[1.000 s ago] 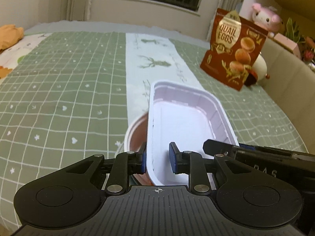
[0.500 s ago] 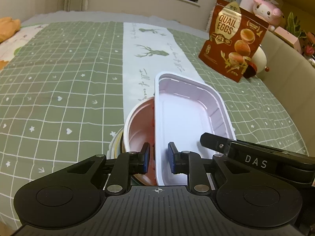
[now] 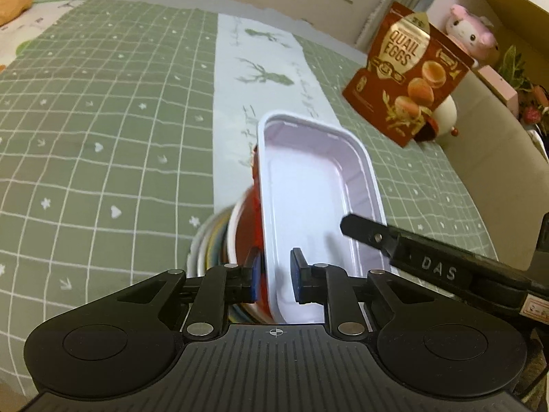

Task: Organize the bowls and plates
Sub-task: 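Carry the tray with the left gripper and lower it onto the bowl stack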

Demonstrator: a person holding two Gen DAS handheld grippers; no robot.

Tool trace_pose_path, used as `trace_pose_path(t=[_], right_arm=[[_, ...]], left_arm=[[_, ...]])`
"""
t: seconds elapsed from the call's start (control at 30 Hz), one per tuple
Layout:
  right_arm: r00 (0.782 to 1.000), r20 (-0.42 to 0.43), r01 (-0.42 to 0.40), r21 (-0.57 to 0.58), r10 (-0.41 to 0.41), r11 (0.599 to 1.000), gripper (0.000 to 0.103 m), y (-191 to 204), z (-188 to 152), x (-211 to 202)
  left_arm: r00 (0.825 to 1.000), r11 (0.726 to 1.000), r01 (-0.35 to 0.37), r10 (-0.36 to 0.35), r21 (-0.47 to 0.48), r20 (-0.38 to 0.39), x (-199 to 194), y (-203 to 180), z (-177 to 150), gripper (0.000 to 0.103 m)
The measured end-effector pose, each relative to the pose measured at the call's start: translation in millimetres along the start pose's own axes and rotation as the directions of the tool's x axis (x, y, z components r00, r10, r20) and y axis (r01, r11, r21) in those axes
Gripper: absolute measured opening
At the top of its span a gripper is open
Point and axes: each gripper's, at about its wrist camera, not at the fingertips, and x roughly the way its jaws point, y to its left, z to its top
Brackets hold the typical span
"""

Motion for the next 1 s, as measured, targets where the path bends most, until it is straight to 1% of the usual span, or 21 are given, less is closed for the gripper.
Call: trace_pose_path(t=[0.1, 0.2, 0.27, 0.33, 0.4, 0.5, 0.6, 0.7, 0.8, 1.0], right_arm=[[1.000, 0.020, -0.003, 0.019, 0.002, 1.000, 0.032, -3, 0, -7], [0.998, 0.057, -0.015, 0.025, 0.013, 1.000, 0.032, -5, 7, -21], [0.997, 0.075, -0.028, 0.027, 0.026, 0.999, 0.032, -5, 10, -29], [0.996, 0.076, -0.043, 0.029, 0.041, 0.999, 0.032, -7, 9, -34], [0.997, 0.057, -0.050, 0.031, 0.048, 0.998, 0.032, -9, 4, -31], [0.999, 0.002, -0.032, 0.049, 0.032, 0.998, 0.032, -12, -7, -15], [0.999, -0.036, -0.037, 0.059, 0.039, 0.998, 0.032, -13, -14, -3], [0.999, -0.036, -0.037, 0.051, 0.039, 0.998, 0.032, -11, -16, 0], [0.999, -0.025, -0.031, 0.047, 0.032, 0.998, 0.032, -12, -14, -1], [1.000, -0.018, -0.015, 0.055, 0.016, 0.998, 0.032, -18, -7, 4]], left_arm=[[1.000, 1.000, 0.025, -0.025, 0.003, 0.001, -6, -4, 0, 0.020], [0.998, 0.998, 0.061, -0.061, 0.011, 0.028, -19, -8, 2, 0.020], [0.997, 0.997, 0.071, -0.072, 0.019, 0.042, -26, -12, 3, 0.020], [0.997, 0.998, 0.056, -0.058, 0.039, 0.051, -28, -15, 2, 0.020], [0.999, 0.998, 0.030, -0.031, 0.049, 0.036, -22, -16, 0, 0.020], [1.000, 1.000, -0.002, 0.002, 0.022, -0.009, -6, -10, -3, 0.019], [0.999, 1.000, -0.004, 0.005, 0.004, -0.035, 2, -3, -7, 0.019], [0.999, 1.000, -0.006, 0.006, -0.014, -0.035, 2, 2, -6, 0.019], [0.999, 1.000, -0.017, 0.016, -0.015, -0.027, 2, 3, -4, 0.019], [0.999, 1.000, -0.015, 0.014, -0.026, -0.029, 8, 8, 2, 0.019]])
